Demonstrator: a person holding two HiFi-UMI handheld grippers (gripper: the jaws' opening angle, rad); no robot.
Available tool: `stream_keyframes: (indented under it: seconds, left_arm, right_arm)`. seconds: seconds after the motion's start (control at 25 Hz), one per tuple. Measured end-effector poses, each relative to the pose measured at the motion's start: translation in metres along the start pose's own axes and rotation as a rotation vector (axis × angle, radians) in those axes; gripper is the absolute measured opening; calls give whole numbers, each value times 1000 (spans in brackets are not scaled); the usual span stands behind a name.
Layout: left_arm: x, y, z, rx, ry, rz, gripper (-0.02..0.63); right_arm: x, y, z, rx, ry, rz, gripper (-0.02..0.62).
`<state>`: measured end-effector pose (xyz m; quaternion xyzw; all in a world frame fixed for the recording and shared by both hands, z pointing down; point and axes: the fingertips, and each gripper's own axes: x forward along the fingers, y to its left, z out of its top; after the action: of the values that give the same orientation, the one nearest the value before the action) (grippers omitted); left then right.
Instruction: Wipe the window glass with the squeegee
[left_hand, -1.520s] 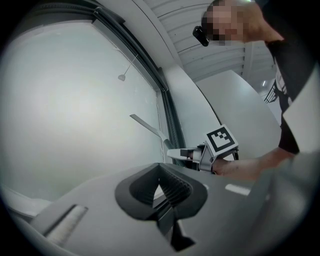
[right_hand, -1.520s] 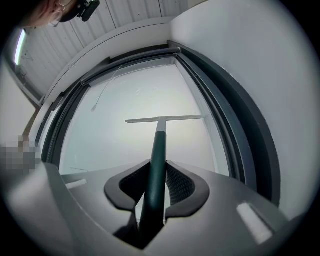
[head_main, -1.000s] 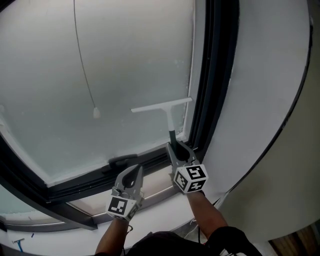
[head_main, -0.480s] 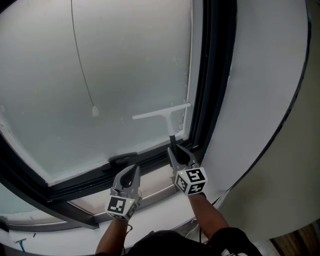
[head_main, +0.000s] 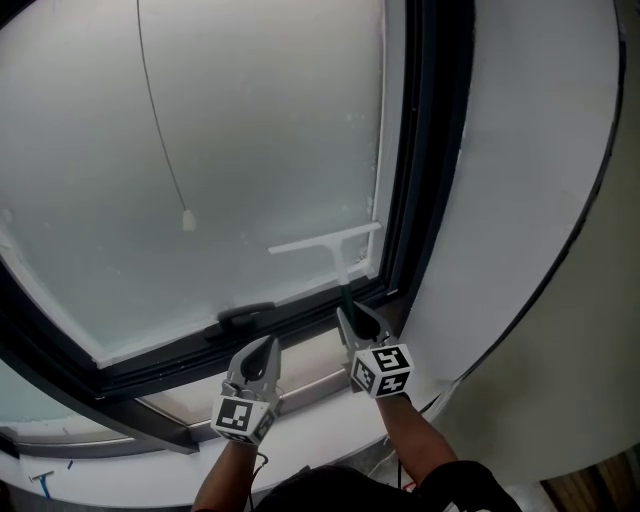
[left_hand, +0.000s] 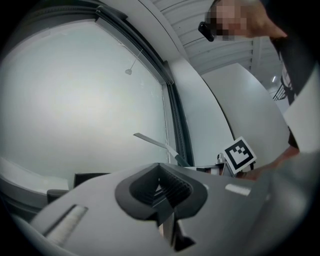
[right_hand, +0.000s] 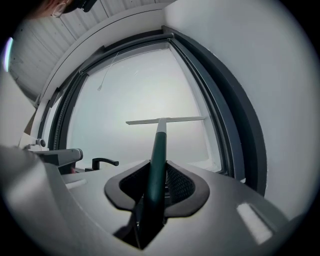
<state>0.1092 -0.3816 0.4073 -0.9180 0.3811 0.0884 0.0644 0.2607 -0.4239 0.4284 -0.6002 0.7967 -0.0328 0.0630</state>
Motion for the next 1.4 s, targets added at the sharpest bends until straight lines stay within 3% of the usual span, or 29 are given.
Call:
stream_keyframes:
  seconds: [0.48, 0.8, 1.08, 1.24, 1.4]
  left_arm:
    - [-15, -6, -8, 56, 54, 21, -2]
    - [-24, 11, 43, 36, -57, 33, -2]
    - [-45, 38, 60, 81, -64, 65, -2]
    - [-51, 48, 67, 98, -55, 84, -2]
    - [-50, 54, 74, 122, -74, 77, -2]
  right_arm:
    - [-6, 2, 3, -7, -24, 13, 95]
    - [22, 55, 141, -106, -253, 88, 95]
    - [56, 95, 252, -107, -395, 133, 95]
    - [72, 108, 295, -135, -433, 107, 95]
    - [84, 117, 312, -137, -457, 96, 95]
